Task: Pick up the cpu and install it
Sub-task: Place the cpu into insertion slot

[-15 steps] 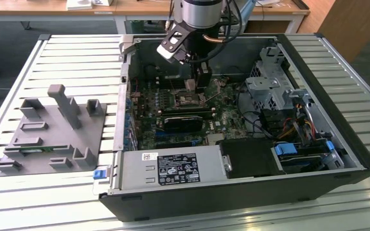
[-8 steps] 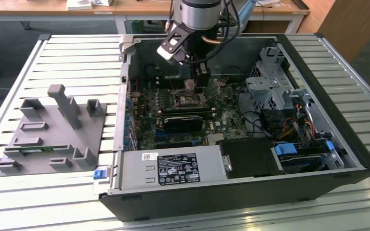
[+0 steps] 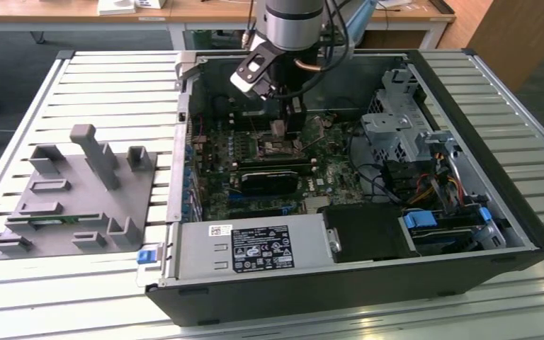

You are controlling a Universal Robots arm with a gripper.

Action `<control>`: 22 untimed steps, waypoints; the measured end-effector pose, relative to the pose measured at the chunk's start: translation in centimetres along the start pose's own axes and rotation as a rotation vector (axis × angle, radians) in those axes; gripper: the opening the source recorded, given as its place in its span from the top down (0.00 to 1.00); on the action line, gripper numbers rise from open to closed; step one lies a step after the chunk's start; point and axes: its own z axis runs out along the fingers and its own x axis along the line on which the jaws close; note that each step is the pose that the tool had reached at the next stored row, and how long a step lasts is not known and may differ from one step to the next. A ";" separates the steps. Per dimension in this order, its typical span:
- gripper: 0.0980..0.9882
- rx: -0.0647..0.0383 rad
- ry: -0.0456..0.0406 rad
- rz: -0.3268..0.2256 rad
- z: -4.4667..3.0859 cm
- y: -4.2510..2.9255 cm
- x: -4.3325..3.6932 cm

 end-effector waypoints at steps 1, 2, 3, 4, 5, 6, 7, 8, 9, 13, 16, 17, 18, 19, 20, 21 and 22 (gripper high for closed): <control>0.50 0.000 -0.0001 0.000 0.03 0.00 0.00; 0.50 0.000 -0.0001 0.000 0.06 0.00 0.00; 0.50 0.000 -0.0001 0.000 0.08 -0.01 0.00; 0.50 0.000 -0.0002 0.000 0.10 -0.01 0.00; 0.50 0.000 0.0000 0.000 0.13 -0.01 0.00; 0.50 0.000 0.0000 0.000 0.15 -0.01 0.00; 0.50 0.000 0.0000 0.000 0.18 -0.01 0.00; 0.50 0.000 -0.0001 0.000 0.19 -0.01 0.00; 0.50 0.000 -0.0001 0.000 0.21 -0.01 0.00; 0.50 0.000 0.0001 0.000 0.31 -0.02 0.00; 0.50 0.000 -0.0003 0.004 0.36 -0.02 0.00; 0.50 0.000 -0.0003 0.009 0.41 -0.02 0.01; 0.50 0.000 -0.0005 0.014 0.45 -0.02 0.01; 0.50 0.000 -0.0014 0.022 0.49 -0.02 0.01; 0.50 0.000 -0.0024 0.032 0.54 -0.03 0.01; 0.50 0.000 -0.0033 0.040 0.60 -0.03 0.01; 0.50 0.001 -0.0038 0.044 0.64 -0.03 0.01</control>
